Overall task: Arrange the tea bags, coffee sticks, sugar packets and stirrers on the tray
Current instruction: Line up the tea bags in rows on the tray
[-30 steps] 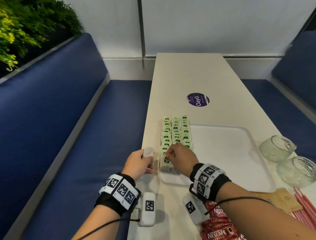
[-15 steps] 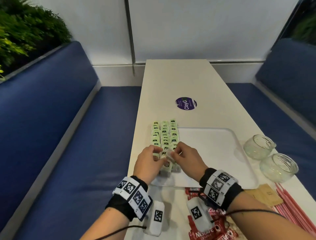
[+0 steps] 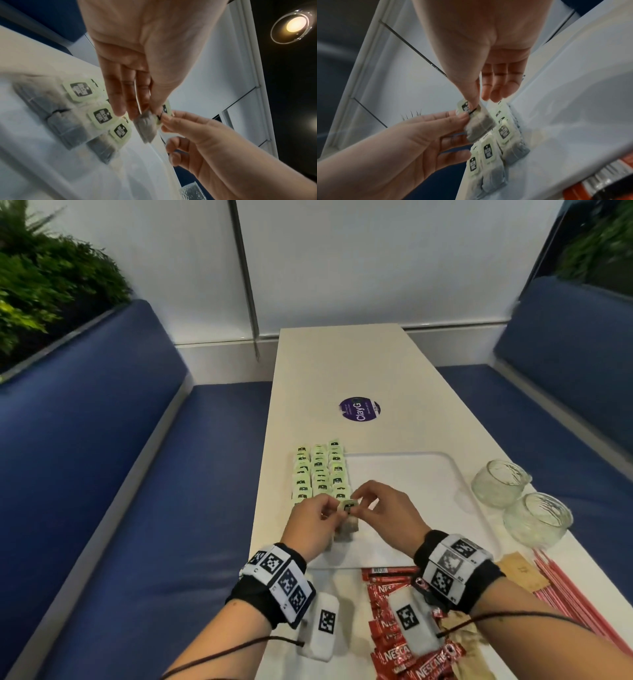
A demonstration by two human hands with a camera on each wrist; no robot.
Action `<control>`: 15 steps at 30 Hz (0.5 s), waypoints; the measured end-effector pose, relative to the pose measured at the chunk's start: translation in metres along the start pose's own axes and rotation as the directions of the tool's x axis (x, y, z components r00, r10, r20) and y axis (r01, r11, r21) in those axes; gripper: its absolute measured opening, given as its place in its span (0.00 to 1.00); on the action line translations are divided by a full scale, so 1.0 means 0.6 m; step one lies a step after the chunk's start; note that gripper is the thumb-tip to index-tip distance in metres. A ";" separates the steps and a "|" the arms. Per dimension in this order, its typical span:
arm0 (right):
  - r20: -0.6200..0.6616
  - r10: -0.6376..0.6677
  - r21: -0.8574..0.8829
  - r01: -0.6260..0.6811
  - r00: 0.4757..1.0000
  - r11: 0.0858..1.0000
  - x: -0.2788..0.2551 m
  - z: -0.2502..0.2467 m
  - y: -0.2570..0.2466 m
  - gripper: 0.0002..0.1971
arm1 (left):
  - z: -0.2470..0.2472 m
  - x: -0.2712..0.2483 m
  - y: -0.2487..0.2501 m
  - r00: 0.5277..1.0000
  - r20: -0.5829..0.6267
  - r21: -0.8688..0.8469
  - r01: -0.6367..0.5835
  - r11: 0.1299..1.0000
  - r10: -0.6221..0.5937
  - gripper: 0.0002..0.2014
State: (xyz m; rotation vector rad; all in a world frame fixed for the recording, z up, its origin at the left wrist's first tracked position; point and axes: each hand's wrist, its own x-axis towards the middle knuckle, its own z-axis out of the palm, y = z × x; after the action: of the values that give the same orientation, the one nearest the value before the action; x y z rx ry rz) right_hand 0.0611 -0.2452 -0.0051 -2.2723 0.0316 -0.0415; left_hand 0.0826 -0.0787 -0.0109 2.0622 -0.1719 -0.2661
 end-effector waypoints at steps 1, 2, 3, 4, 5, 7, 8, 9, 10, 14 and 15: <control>0.046 0.009 -0.022 -0.008 0.999 1.000 0.002 -0.001 0.001 0.06 | -0.005 -0.001 -0.002 0.999 0.040 -0.031 0.014 0.999 -0.013 0.03; 0.108 0.030 -0.025 -0.027 0.994 0.999 0.003 0.000 0.003 0.07 | -0.010 -0.003 -0.006 0.997 0.074 -0.048 0.029 0.998 -0.025 0.02; 0.172 0.061 -0.020 -0.058 0.983 0.998 0.003 0.002 0.006 0.08 | -0.015 -0.004 -0.012 0.995 0.091 -0.039 0.036 0.999 -0.032 0.01; 0.231 0.103 -0.030 -0.098 0.968 0.995 0.004 0.004 0.009 0.09 | -0.021 -0.006 -0.019 0.996 0.082 -0.008 0.028 1.000 -0.028 0.01; 0.278 0.145 -0.055 -0.135 0.950 0.989 0.005 0.006 0.014 0.10 | -0.026 -0.005 -0.027 0.999 0.049 0.046 0.016 0.999 -0.019 0.03; 0.317 0.204 -0.115 -0.176 0.926 0.978 0.009 0.013 0.025 0.09 | -0.039 -0.005 -0.041 0.999 -0.034 0.177 0.012 0.984 -0.007 0.06; 0.305 0.216 -0.141 -0.180 0.928 0.973 0.011 0.017 0.030 0.08 | -0.044 -0.007 -0.045 0.999 -0.049 0.243 0.018 0.970 -0.007 0.07; 0.281 0.217 -0.160 -0.177 0.935 0.971 0.015 0.022 0.034 0.07 | -0.048 -0.008 -0.048 0.999 -0.033 0.314 0.017 0.949 -0.007 0.09; 0.256 0.213 -0.170 -0.173 0.943 0.970 0.018 0.027 0.037 0.07 | -0.049 -0.008 -0.051 1.000 0.010 0.382 0.004 0.924 -0.009 0.11; 0.220 0.210 -0.154 -0.179 0.953 0.972 0.027 0.044 0.037 0.07 | -0.041 -0.005 -0.060 0.992 0.126 0.524 -0.042 0.851 -0.029 0.17; 0.216 0.213 -0.153 -0.182 0.953 0.971 0.029 0.048 0.038 0.07 | -0.038 -0.002 -0.062 0.991 0.130 0.541 -0.040 0.840 -0.036 0.17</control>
State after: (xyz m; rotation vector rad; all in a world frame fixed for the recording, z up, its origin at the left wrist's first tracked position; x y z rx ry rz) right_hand 0.0793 -0.2384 -0.0407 -2.3803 0.1428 0.3408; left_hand 0.0876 -0.0411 -0.0327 2.6113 -0.3676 -0.3905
